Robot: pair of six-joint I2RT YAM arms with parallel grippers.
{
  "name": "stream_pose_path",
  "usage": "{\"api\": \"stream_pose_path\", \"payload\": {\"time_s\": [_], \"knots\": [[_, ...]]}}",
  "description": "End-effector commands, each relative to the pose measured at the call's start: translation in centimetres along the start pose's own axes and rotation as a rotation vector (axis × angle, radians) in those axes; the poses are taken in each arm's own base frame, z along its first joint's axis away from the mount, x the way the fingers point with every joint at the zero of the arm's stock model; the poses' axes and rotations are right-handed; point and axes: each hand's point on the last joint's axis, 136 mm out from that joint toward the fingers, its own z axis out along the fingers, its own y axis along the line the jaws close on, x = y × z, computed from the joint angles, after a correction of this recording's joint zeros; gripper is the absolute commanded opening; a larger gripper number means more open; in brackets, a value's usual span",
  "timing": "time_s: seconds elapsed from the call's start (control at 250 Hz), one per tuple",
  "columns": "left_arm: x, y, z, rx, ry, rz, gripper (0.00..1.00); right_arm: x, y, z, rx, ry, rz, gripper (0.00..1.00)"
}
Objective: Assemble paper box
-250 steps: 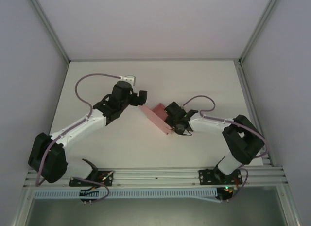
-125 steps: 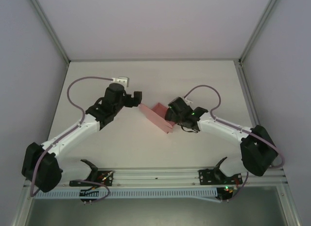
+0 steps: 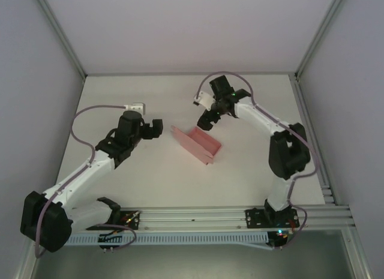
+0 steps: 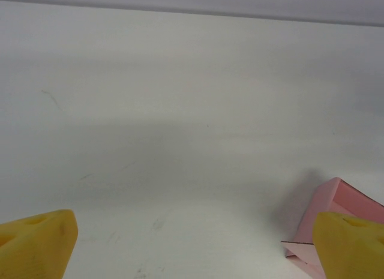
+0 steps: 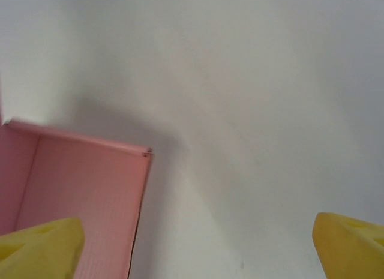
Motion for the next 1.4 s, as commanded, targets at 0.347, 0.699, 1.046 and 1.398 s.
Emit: {"api": "stream_pose_path", "payload": {"time_s": [0.347, 0.699, 1.046, 1.398], "knots": [[2.2, 1.4, 1.5, -0.045, 0.094, 0.001, 1.0, -0.8, 6.7, 8.1, -0.374, 0.018, -0.498, 0.91], [2.5, 1.6, 0.9, -0.033, 0.084, 0.002, 1.0, 0.1, 6.9, 9.9, -0.443, 0.086, -0.417, 0.56], [2.5, 2.0, -0.4, -0.032, 0.062, -0.004, 1.0, -0.5, 5.7, 8.7, -0.29, 0.026, -0.281, 0.08], [-0.1, 3.0, -3.2, -0.065, -0.035, -0.099, 1.0, 2.7, -0.6, 3.3, 0.308, 0.072, 0.461, 0.02]]}}
